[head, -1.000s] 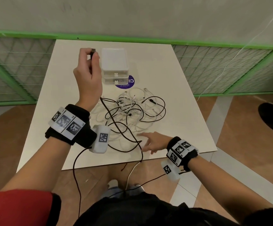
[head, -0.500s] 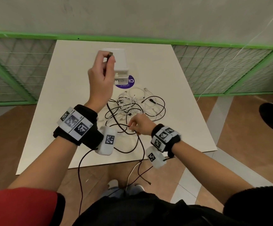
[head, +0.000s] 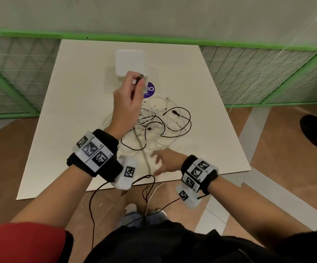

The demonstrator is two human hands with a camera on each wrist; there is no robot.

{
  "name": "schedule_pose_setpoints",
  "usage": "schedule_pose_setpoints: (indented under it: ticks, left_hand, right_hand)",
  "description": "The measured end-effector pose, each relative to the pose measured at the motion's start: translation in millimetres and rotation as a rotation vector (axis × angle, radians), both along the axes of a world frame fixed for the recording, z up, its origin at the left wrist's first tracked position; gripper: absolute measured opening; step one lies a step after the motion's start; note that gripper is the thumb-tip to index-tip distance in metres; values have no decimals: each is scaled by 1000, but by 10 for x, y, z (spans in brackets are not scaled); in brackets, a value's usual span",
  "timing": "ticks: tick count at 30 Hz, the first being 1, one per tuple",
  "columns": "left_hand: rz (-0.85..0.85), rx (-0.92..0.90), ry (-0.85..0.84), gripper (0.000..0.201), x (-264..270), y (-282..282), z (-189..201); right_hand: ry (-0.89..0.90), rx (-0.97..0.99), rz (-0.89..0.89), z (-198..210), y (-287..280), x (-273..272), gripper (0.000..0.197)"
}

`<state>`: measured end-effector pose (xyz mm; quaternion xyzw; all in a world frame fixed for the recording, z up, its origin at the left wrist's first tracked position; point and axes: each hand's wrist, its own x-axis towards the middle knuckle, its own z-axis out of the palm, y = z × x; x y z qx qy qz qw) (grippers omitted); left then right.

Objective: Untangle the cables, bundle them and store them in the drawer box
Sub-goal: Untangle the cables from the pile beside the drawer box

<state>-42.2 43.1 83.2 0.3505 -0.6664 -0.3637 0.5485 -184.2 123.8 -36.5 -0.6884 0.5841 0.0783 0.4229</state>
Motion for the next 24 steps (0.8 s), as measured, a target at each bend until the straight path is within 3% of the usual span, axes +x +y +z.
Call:
schedule_pose_setpoints:
  ticks: [2,3,8,11,16,19,21,24]
  left_hand:
    - [-45,31,27,7,-68,56,-18]
    - [-56,25,24,7,-97,74,4]
    - [46,-20,66,9,-29,-43,142]
    - [93,13,23,9,-4,-90,39]
    - [106,100,-161,17,-101,-103,-205]
    - [120,160,-183,20,-117,-195,-220]
    - [117,197,-171,24,-144,-262,-207]
    - [81,243,-146,24,-196,-331,-200]
  right_hand:
    - [-129,-170,27,23,-65,182,67]
    - [-147,-167,75,11,-66,295,65]
    - [32,110,211,-60,70,365,28]
    - [-37,2,2,30,-53,149,28]
    - [-208,-513,-431,348,-448,21,27]
    - [-159,-788,-790,389,-804,-354,26]
    - [-13,-723,-846,328,-1003,-567,27]
    - [183,-475,-734,90,-1159,-695,27]
